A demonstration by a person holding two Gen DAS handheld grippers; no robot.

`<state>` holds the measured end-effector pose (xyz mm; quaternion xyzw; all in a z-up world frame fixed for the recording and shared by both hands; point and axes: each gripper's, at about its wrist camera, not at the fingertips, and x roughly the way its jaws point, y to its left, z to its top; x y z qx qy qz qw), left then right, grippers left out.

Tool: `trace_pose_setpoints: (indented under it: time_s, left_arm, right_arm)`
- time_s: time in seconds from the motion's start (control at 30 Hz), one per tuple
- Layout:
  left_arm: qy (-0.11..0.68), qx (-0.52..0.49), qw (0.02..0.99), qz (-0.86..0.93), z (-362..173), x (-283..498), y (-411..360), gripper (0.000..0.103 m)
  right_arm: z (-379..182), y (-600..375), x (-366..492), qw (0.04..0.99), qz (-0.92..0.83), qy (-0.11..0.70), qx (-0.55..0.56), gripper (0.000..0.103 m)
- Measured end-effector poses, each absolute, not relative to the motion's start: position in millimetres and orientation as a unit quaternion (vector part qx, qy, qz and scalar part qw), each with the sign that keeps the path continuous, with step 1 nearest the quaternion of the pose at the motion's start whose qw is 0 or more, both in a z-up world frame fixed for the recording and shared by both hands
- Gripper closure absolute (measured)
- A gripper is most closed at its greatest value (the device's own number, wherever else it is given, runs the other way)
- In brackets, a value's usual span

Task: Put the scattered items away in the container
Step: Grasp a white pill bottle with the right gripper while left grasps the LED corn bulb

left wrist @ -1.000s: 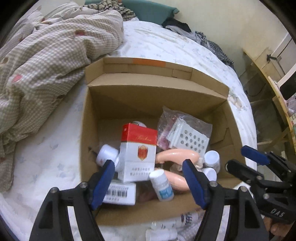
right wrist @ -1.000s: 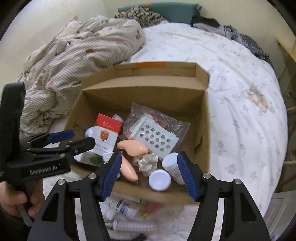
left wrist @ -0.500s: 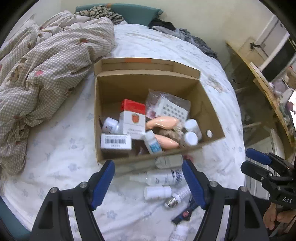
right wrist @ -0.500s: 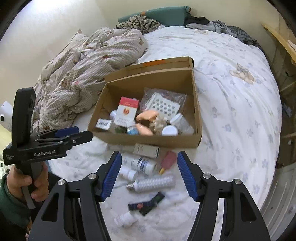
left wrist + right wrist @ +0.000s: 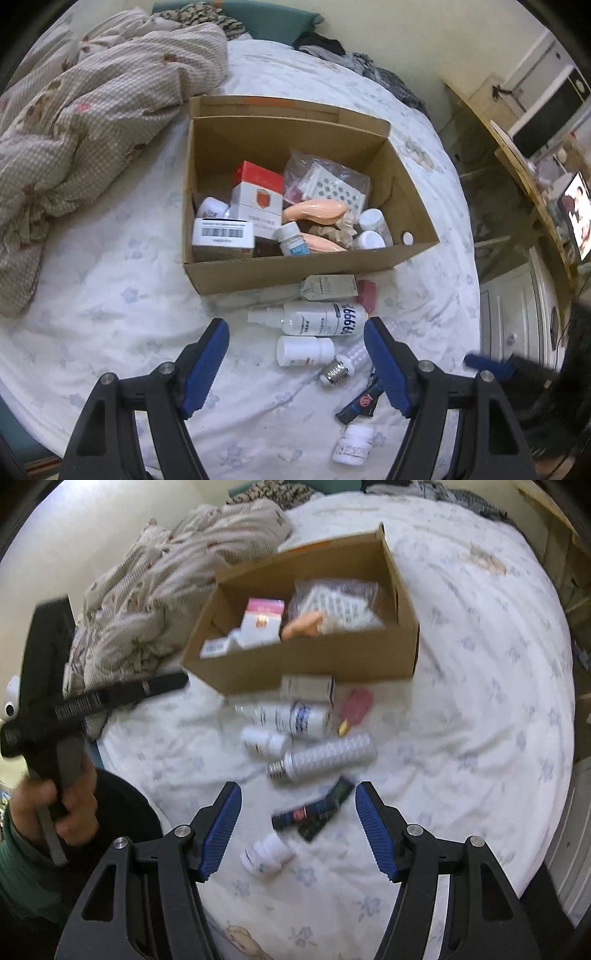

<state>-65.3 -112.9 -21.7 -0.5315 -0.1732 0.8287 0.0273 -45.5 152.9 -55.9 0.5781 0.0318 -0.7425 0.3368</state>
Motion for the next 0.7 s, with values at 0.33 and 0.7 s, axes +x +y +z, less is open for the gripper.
trace_pose_setpoints:
  time_s: [0.33, 0.7]
  left_arm:
    - [-0.185, -0.540, 0.021, 0.821, -31.7, -70.6, -115.2, 0.027]
    - [-0.203, -0.548, 0.025, 0.811, -37.0, -72.2, -119.1, 0.027]
  right_arm:
    - [-77.6, 172.4, -36.0, 0.302, -0.754, 0.022, 0.583, 0.035]
    - [-115.1, 156.1, -24.2, 0.344, -0.673, 0.053, 0.652, 0.035]
